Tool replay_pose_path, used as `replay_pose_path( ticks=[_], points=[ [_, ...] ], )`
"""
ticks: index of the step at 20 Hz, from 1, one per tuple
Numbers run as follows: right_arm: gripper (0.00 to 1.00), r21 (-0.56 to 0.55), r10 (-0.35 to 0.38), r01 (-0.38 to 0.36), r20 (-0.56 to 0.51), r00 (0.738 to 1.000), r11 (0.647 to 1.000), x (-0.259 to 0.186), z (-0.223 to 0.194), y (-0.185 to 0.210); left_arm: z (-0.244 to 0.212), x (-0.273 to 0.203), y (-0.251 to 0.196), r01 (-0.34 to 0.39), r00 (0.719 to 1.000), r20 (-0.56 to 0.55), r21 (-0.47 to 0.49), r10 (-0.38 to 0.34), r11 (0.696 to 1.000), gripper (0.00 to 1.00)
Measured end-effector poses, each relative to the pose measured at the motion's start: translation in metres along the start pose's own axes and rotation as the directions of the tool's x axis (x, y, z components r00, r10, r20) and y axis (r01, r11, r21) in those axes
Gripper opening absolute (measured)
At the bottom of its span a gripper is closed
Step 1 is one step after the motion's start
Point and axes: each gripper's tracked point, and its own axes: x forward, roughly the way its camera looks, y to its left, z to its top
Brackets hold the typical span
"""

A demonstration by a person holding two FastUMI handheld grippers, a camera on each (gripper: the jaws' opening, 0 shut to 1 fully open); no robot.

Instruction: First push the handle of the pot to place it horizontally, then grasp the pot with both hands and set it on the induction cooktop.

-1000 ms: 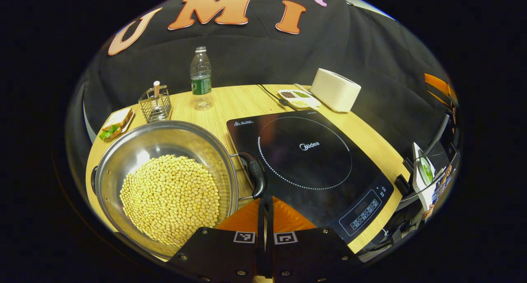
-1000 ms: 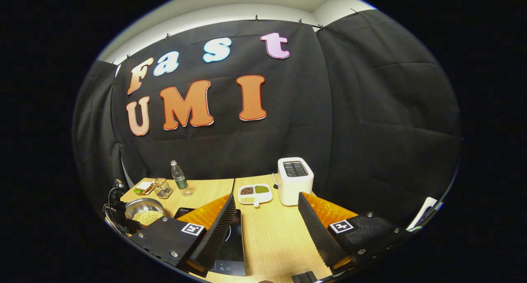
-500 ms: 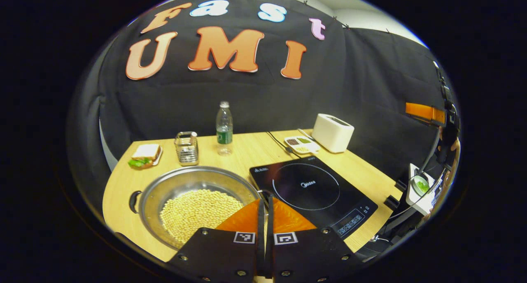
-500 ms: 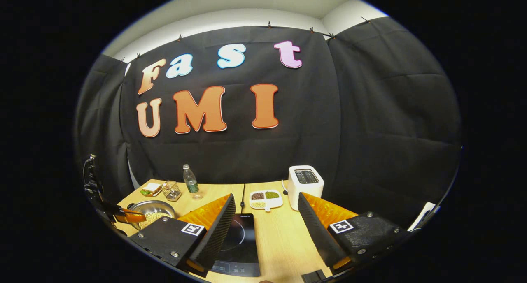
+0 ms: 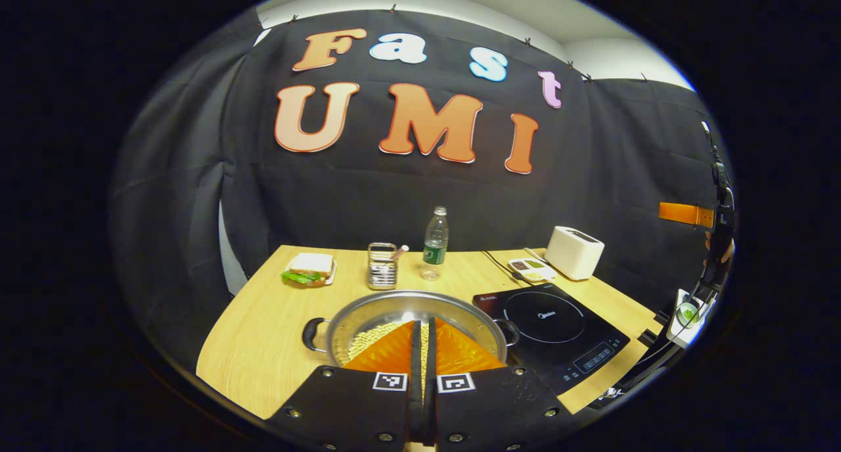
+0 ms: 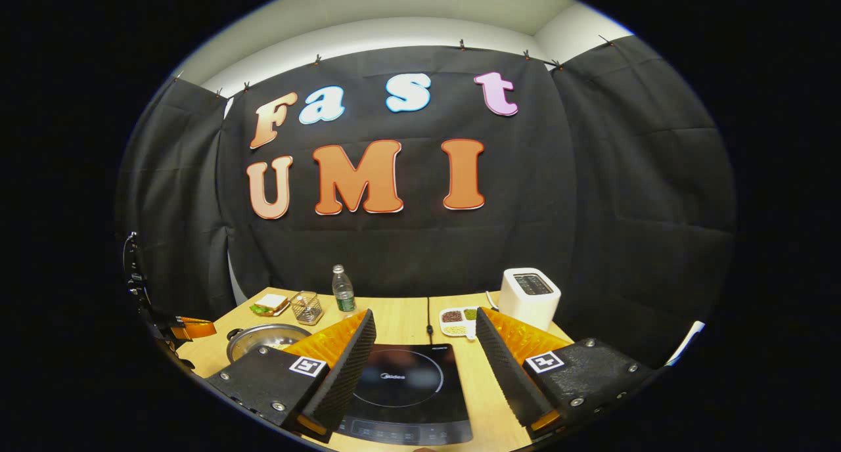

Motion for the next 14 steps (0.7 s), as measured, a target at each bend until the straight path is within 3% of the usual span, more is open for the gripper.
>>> replay_pose_path(
  ticks=[5,12,14],
  points=[
    [0.95,0.001,0.044,-0.044,-0.025,0.999,0.999,0.020,-0.029,0.064,-0.007,-0.012,0.063,-0.090,0.996,0.026,-0.002,0.090,0.996,0.02],
    [0.95,0.009,0.088,-0.087,-0.116,0.989,0.996,0.069,-0.091,0.146,-0.029,0.009,0.091,-0.043,0.999,0.020,-0.059,0.044,0.997,0.02],
    [1.00,-0.005,0.079,-0.081,-0.150,0.986,0.997,0.080,-0.110,0.159,-0.039,0.021,0.092,-0.010,1.000,0.004,-0.084,0.010,0.996,0.19]
  ],
)
